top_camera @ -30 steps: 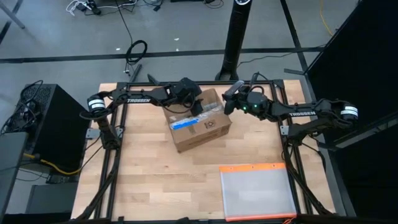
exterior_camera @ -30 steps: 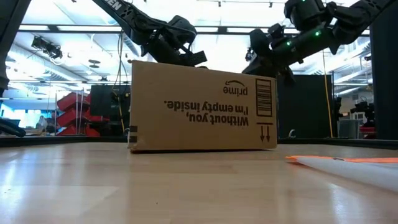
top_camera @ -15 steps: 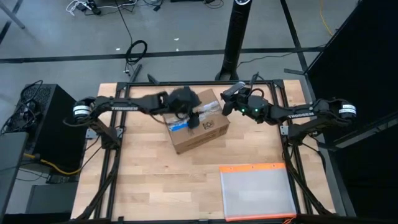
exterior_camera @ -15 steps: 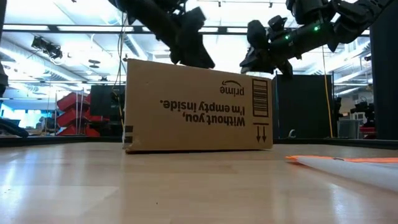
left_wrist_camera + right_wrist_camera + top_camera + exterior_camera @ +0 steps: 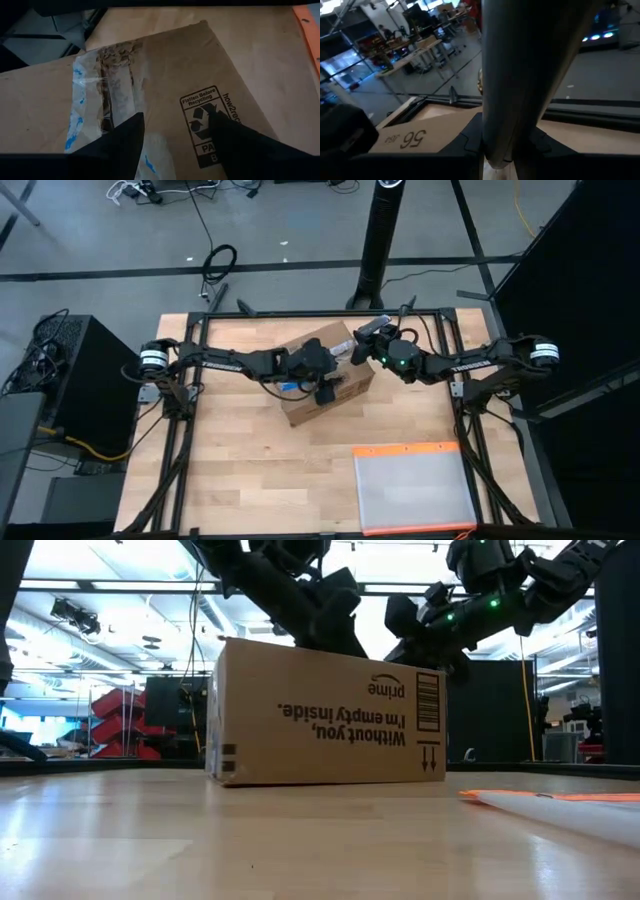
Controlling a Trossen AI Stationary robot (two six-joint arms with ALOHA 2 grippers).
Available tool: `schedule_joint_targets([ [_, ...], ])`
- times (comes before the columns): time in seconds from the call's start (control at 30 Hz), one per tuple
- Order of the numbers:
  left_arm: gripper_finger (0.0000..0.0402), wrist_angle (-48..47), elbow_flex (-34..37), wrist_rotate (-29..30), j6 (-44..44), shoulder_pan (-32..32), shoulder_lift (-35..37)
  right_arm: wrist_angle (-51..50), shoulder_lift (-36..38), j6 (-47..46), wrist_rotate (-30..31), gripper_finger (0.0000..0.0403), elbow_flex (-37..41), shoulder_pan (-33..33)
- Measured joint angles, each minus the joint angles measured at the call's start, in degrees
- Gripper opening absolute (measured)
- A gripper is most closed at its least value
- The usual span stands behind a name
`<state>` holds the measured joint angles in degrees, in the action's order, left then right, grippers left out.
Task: Unpack boxes
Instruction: Open the cardboard box using the cutter
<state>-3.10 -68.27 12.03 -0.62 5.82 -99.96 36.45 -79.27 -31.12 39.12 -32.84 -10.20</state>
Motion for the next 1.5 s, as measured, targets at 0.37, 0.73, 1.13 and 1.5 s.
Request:
schedule_joint_targets([
  [0.37, 0.0213, 0.4, 0.0, 0.1, -0.2, 0.1, -0.1, -0.9, -4.7, 2.6, 2.4, 0.0043, -3.6, -1.2],
  [0.73, 0.0213, 0.6, 0.1, 0.2, 0.6, 0.1, -0.1, -3.1, -3.8, 0.8, 3.3, 0.0043, -3.6, -0.7],
  [1.13, 0.0213, 1.2, 0.2, 0.9, 1.2, 0.1, -0.2, -6.8, -3.3, -4.8, 8.0, 0.0043, -3.7, 3.1],
  [1.5, 0.0213, 2.8, 0.3, 2.7, 1.8, 0.8, -1.1, -13.8, -1.1, -12.5, 10.7, 0.0043, -3.7, 7.7],
])
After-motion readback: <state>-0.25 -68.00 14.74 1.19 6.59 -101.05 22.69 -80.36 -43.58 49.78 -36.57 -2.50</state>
